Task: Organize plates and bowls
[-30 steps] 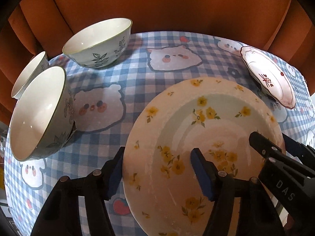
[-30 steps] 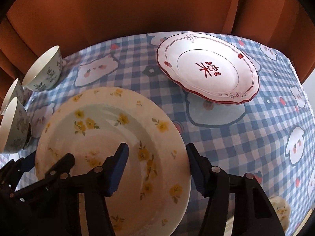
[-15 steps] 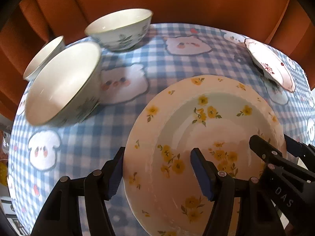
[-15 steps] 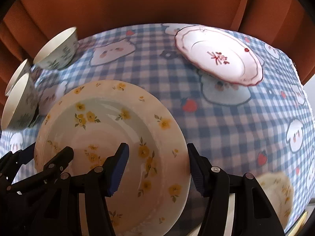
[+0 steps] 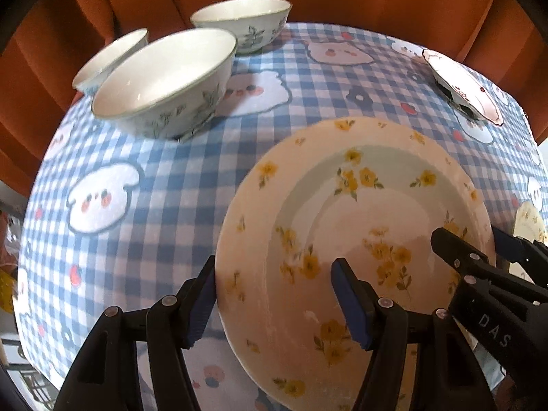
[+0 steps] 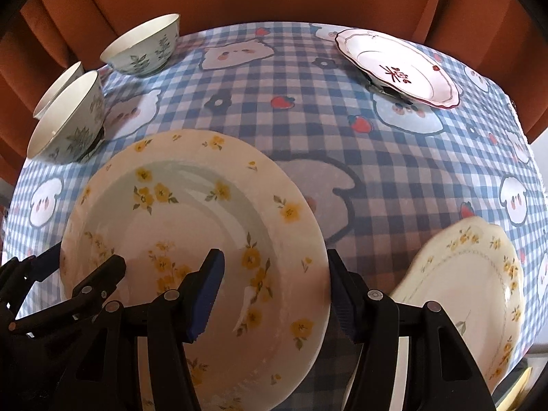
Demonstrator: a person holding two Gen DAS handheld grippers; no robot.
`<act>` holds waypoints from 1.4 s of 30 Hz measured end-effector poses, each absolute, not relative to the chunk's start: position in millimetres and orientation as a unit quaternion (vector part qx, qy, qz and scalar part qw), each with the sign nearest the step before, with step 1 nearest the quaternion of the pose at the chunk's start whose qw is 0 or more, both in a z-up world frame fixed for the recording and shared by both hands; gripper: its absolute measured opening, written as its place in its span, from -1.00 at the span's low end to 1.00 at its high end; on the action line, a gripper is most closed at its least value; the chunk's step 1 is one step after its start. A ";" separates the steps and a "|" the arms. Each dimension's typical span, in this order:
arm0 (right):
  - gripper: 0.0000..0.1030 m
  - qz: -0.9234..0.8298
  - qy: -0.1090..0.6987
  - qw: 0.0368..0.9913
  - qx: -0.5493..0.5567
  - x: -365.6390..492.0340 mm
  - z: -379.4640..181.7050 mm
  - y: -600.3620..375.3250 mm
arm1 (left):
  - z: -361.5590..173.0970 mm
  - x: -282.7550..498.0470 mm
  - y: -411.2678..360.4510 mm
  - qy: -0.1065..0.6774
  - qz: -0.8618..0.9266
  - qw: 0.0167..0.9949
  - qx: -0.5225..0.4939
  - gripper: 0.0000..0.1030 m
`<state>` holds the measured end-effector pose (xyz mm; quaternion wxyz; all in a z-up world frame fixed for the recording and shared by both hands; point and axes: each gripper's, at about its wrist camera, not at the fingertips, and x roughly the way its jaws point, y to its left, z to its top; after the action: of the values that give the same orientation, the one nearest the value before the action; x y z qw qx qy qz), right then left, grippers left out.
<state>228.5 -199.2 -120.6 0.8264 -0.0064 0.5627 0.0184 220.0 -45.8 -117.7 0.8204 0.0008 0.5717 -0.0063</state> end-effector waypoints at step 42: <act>0.00 -0.012 0.582 0.813 -0.031 194.6 -86.3 -174.3 | -87.7 187.1 -25.7 0.567 -0.014 0.824 0.011 0.31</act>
<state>194.6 -174.3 -86.3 0.8127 -0.0313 0.5818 -0.0124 187.1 -25.7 -87.7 0.8237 0.0106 0.5668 -0.0139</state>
